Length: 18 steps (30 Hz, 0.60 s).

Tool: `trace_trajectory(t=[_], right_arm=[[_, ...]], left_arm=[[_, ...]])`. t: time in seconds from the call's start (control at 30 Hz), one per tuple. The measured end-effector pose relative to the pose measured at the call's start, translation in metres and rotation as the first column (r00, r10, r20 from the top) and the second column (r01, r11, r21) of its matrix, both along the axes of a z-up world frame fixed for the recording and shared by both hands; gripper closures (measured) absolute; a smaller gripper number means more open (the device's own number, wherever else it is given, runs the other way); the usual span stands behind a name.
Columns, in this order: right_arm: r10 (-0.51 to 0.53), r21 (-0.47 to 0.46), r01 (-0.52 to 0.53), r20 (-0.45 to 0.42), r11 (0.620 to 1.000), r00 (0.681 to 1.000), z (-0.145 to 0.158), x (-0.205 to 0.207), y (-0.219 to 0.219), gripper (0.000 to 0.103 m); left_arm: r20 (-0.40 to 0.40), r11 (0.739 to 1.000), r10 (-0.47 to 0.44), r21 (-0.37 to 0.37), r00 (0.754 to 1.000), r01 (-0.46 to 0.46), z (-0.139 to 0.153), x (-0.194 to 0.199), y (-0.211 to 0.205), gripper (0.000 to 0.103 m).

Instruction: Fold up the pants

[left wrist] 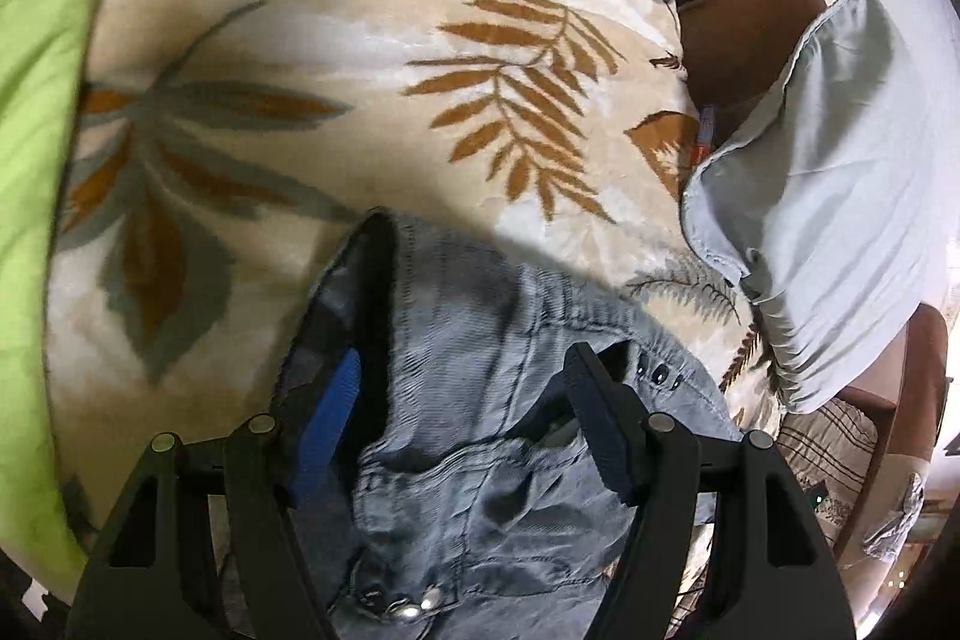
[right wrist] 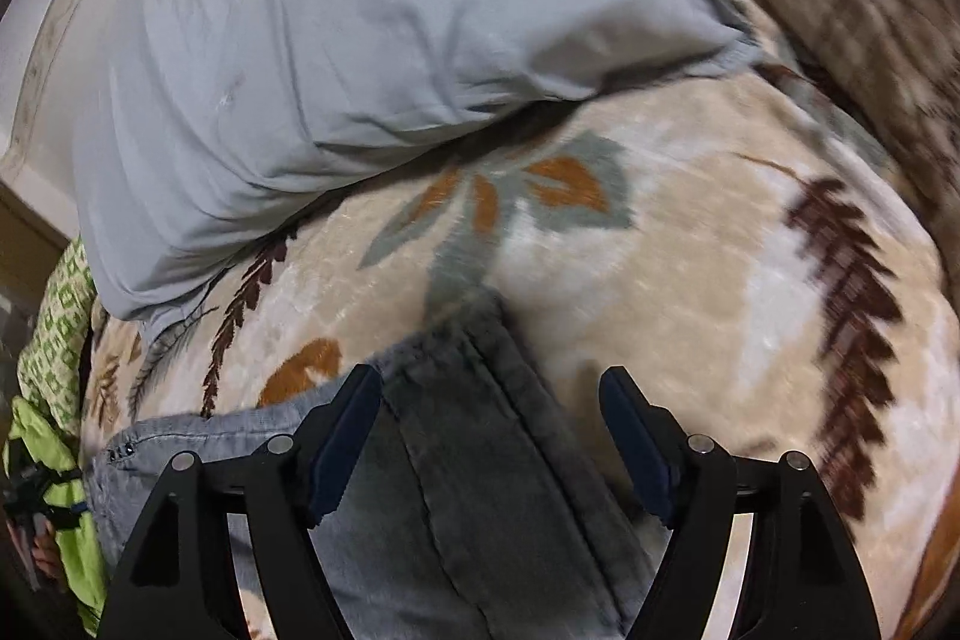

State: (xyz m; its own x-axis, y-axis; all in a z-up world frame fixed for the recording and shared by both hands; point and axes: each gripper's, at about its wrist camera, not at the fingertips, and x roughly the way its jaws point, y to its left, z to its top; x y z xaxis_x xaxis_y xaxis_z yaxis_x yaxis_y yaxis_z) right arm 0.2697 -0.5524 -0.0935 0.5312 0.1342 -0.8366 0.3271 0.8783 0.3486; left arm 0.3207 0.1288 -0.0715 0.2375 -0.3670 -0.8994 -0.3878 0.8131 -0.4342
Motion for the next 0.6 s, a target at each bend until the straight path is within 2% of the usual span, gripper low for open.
trace_trajectory(t=[0.13, 0.23, 0.4, 0.43, 0.5, 0.53, 0.57, 0.6], right_arm=[[0.057, -0.012, -0.058, -0.031, 0.998, 0.998, -0.011, 0.019, 0.014, 0.026], [0.090, -0.039, -0.092, -0.044, 0.995, 0.995, -0.015, 0.025, 0.022, 0.022], [0.130, -0.075, -0.132, -0.039, 0.988, 0.991, -0.017, 0.028, 0.028, 0.024], [0.131, -0.088, -0.134, -0.045, 0.987, 0.990, -0.018, 0.028, 0.030, 0.031], [0.140, -0.132, -0.148, -0.064, 0.980, 0.988, -0.018, 0.028, 0.034, 0.053], [0.148, -0.145, -0.157, -0.070, 0.977, 0.986, -0.018, 0.027, 0.036, 0.078], [0.162, -0.118, -0.168, -0.060, 0.979, 0.985, -0.017, 0.027, 0.034, 0.090], [0.162, -0.119, -0.167, -0.051, 0.979, 0.985, -0.015, 0.025, 0.035, 0.090]], left_arm=[[-0.022, 0.999, -0.042, 0.025, 0.999, 0.043, -0.008, 0.013, -0.011, 0.033], [-0.028, 0.998, -0.047, 0.030, 0.998, 0.048, -0.015, 0.020, -0.016, 0.033], [-0.011, 0.994, -0.087, 0.063, 0.996, 0.087, -0.016, 0.025, -0.027, 0.033], [-0.005, 0.993, -0.092, 0.072, 0.996, 0.092, -0.014, 0.025, -0.029, 0.033], [0.010, 0.992, -0.100, 0.081, 0.995, 0.098, -0.012, 0.024, -0.031, 0.033], [0.020, 0.990, -0.107, 0.090, 0.994, 0.105, -0.010, 0.024, -0.033, 0.038], [0.011, 0.989, -0.110, 0.102, 0.994, 0.109, -0.007, 0.023, -0.038, 0.055], [0.022, 0.982, -0.135, 0.138, 0.991, 0.131, -0.002, 0.022, -0.043, 0.064]])
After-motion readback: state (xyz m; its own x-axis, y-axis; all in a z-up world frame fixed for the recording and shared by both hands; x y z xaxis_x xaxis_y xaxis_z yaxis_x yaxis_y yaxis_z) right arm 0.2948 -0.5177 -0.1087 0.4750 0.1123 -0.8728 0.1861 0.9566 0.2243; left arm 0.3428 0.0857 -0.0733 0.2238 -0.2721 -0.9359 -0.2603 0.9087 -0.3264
